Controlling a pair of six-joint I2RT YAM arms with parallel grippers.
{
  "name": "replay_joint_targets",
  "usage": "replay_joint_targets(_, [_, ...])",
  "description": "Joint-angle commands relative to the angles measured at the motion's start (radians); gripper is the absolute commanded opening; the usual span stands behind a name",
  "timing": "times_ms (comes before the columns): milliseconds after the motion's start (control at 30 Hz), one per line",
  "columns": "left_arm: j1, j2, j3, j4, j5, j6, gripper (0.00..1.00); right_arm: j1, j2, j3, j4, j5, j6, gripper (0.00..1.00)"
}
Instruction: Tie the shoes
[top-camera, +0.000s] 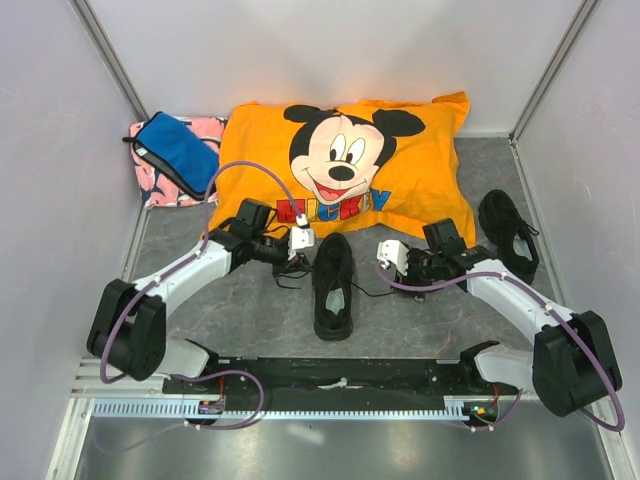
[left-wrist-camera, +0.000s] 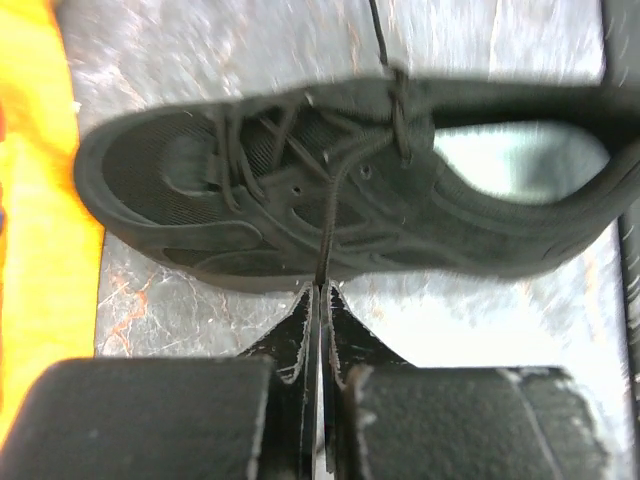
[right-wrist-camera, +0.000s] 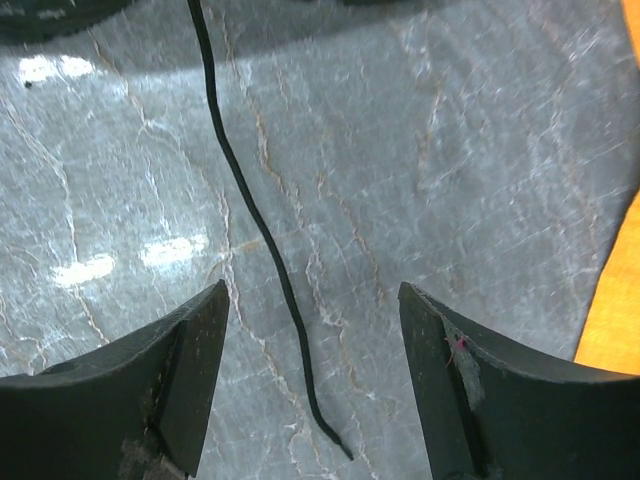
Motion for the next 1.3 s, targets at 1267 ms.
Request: replay_joint_targets(1267, [0.011, -0.161, -0.340, 0.966, -0.151, -1.357, 0.02, 0.005, 0.119, -0.046, 0.083, 0.219, 0.089, 0.57])
